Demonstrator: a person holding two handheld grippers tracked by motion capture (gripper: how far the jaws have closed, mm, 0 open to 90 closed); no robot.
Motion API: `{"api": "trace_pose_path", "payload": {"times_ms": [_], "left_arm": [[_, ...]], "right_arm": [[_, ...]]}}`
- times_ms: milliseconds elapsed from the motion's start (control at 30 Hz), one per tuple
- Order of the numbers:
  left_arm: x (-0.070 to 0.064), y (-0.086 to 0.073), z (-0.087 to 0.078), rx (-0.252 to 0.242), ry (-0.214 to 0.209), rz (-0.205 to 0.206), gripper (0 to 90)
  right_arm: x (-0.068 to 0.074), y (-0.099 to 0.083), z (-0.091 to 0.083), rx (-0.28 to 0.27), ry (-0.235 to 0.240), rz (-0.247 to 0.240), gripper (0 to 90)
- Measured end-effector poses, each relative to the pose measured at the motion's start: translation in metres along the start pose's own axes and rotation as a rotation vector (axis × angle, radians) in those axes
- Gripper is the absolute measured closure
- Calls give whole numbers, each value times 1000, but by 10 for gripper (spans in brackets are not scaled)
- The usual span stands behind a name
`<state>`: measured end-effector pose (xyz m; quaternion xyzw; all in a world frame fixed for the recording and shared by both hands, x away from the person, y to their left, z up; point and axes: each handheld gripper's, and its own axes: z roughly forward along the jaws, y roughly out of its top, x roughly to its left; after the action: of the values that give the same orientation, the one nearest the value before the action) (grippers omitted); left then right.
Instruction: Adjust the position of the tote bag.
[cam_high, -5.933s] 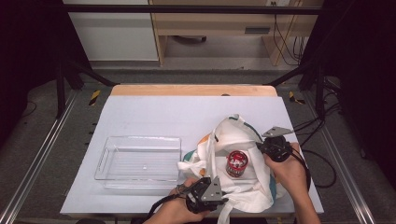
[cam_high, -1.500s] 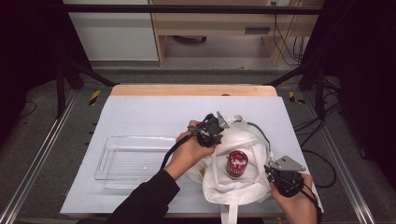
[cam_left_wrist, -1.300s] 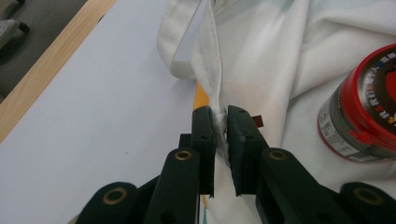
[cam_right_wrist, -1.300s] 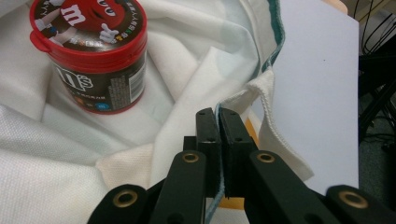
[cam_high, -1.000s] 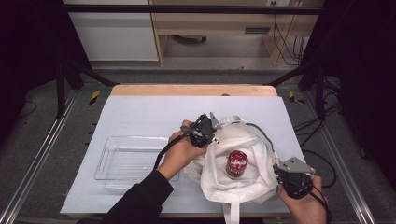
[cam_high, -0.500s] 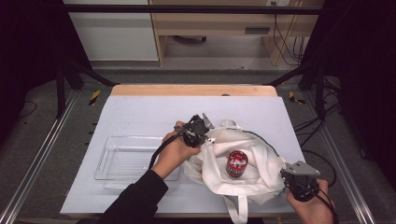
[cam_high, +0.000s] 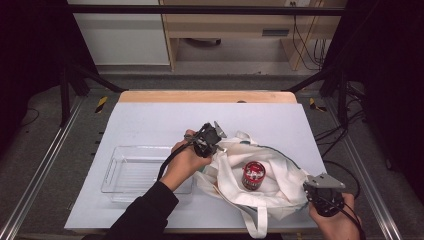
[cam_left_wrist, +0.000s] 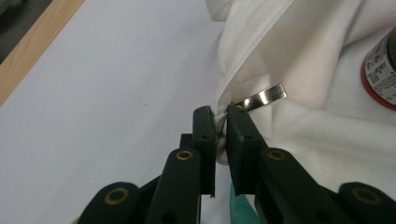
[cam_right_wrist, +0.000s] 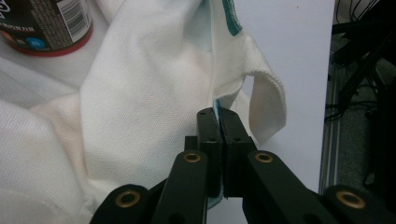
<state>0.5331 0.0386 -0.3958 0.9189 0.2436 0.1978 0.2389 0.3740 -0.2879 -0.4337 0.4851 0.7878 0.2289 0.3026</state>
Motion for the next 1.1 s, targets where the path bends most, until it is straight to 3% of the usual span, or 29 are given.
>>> {"api": "trace_pose_path", "payload": {"times_ms": [200, 500, 700, 867, 933, 1100], "left_arm": [[-2, -1, 1, 23, 9, 29, 826], [0, -4, 2, 43, -1, 14, 827], [-3, -4, 0, 29, 9, 19, 824], [-3, -4, -4, -2, 6, 8, 810], [-1, -3, -7, -21, 4, -9, 757], [2, -4, -17, -63, -10, -27, 703]], "right_arm": [[-3, -2, 3, 13, 22, 9, 890], [-2, -3, 1, 21, 23, 3, 889], [-4, -3, 0, 5, 33, 14, 882], [-4, 3, -7, -18, 45, 26, 778], [-3, 8, -13, -36, 59, 37, 741], [-3, 23, -33, -113, 65, 39, 646]]}}
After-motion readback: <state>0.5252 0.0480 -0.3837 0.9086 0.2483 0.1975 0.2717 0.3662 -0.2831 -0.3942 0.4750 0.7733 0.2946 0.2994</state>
